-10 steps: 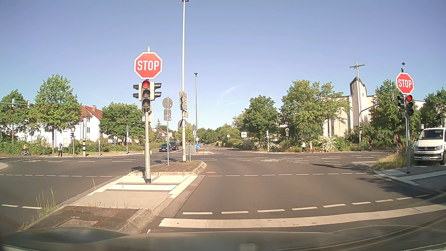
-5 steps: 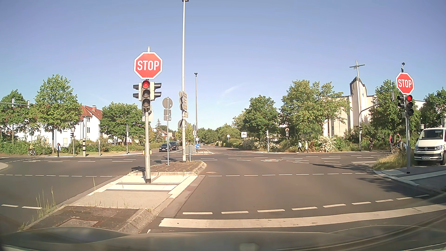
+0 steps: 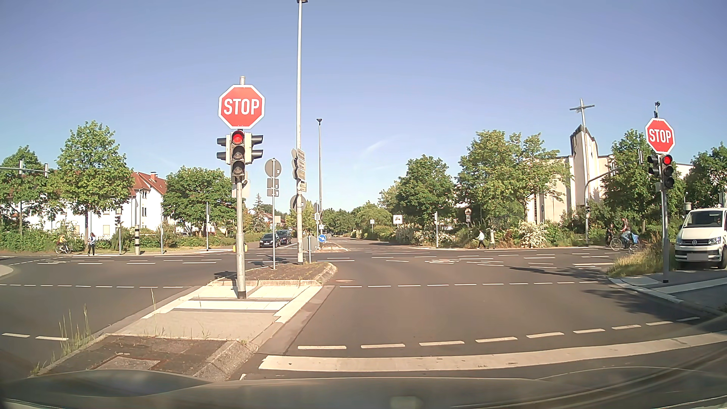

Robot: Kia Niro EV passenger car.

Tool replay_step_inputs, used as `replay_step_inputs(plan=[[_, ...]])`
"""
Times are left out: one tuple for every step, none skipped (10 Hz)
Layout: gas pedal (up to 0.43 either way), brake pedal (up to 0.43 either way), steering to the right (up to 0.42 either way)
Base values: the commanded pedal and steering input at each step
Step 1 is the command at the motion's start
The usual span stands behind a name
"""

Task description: Follow the waypoints while adhering to traffic rules and regulations

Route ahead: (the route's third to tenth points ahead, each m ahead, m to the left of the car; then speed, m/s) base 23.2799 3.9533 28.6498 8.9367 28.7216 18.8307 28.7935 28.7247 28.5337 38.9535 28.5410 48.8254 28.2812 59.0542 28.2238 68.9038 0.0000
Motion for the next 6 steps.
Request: replay_step_inputs(plan=[[0.000, 0.311, 0.012], [0.000, 0.311, 0.012], [0.000, 0.305, 0.012], [0.000, 0.311, 0.012], [0.000, 0.311, 0.012], [0.000, 0.311, 0.012]])
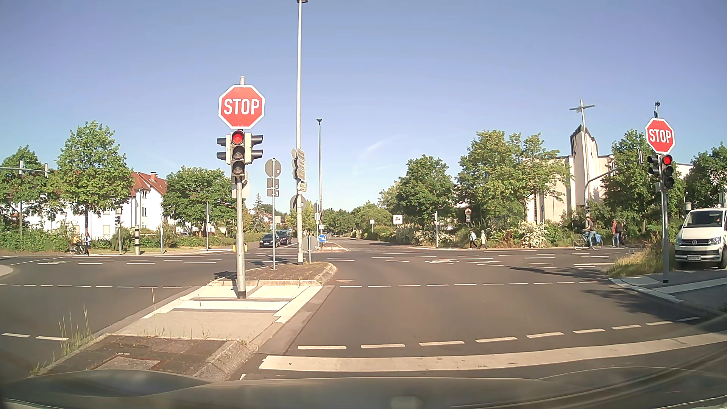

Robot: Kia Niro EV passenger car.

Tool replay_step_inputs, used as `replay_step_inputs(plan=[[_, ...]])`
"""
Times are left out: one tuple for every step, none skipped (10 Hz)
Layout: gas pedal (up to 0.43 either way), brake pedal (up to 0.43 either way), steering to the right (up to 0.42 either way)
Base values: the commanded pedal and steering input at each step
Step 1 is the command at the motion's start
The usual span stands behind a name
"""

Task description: Follow the waypoints while adhering to traffic rules and regulations

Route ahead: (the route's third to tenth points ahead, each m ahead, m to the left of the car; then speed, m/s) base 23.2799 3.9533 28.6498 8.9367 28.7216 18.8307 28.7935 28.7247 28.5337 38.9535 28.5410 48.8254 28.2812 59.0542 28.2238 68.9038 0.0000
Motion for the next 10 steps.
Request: replay_step_inputs(plan=[[0.000, 0.305, 0.012], [0.000, 0.305, 0.012], [0.000, 0.311, 0.012], [0.000, 0.305, 0.012], [0.000, 0.311, 0.012], [0.000, 0.305, 0.012], [0.000, 0.305, 0.012], [0.000, 0.311, 0.012], [0.000, 0.311, 0.012], [0.000, 0.311, 0.012]])
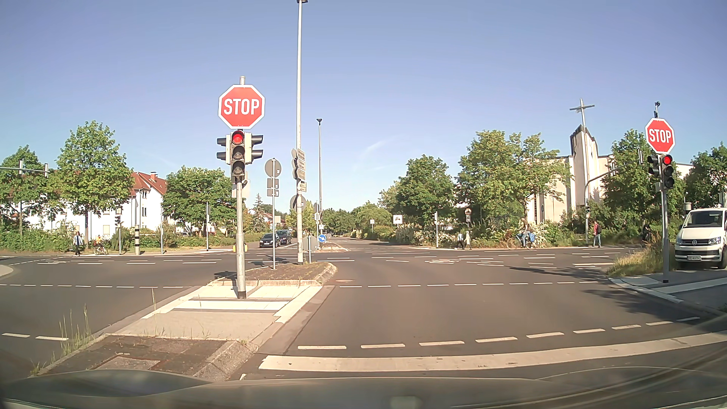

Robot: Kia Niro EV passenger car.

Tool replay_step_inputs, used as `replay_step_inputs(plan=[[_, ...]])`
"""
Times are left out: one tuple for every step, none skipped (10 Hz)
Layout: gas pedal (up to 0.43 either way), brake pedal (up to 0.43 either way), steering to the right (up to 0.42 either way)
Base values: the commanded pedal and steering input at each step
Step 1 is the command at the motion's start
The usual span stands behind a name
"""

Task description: Follow the waypoints while adhering to traffic rules and regulations

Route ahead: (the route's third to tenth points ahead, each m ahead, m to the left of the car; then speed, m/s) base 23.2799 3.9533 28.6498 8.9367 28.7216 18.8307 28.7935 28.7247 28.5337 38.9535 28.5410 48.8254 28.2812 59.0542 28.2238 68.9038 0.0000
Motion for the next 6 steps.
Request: replay_step_inputs(plan=[[0.000, 0.311, 0.012], [0.000, 0.311, 0.012], [0.000, 0.311, 0.012], [0.000, 0.311, 0.012], [0.000, 0.311, 0.012], [0.000, 0.311, 0.012]])
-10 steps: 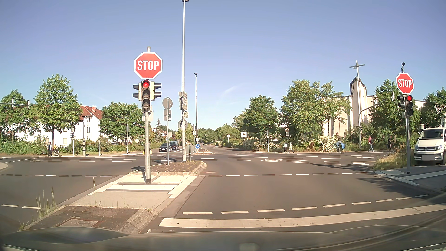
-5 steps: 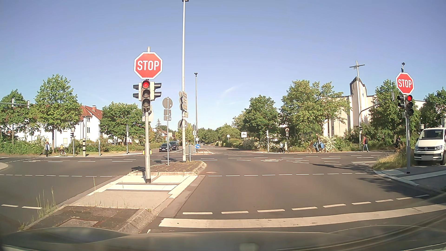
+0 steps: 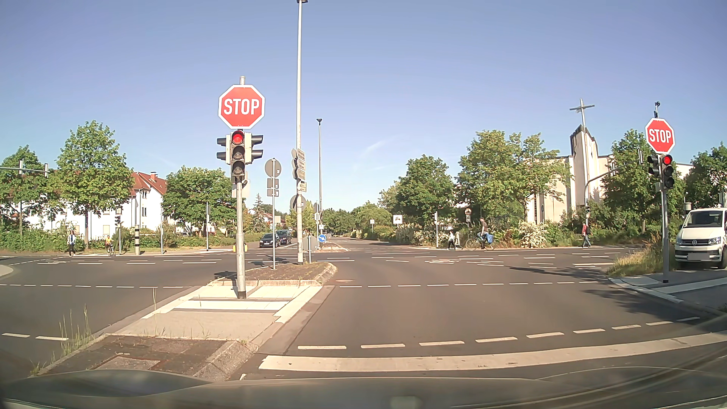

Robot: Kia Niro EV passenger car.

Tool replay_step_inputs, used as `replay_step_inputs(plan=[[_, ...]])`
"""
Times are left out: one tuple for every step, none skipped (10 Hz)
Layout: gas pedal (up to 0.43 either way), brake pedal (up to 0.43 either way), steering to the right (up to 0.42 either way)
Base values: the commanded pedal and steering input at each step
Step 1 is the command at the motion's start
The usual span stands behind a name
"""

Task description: Follow the waypoints while adhering to traffic rules and regulations

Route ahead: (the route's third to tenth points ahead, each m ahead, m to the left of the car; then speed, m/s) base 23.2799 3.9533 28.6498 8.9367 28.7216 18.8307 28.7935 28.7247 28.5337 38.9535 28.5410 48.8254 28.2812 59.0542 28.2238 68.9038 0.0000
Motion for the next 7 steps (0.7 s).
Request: replay_step_inputs(plan=[[0.000, 0.311, 0.012], [0.000, 0.311, 0.012], [0.000, 0.317, 0.012], [0.000, 0.311, 0.012], [0.000, 0.311, 0.012], [0.000, 0.305, 0.012], [0.000, 0.305, 0.012]])
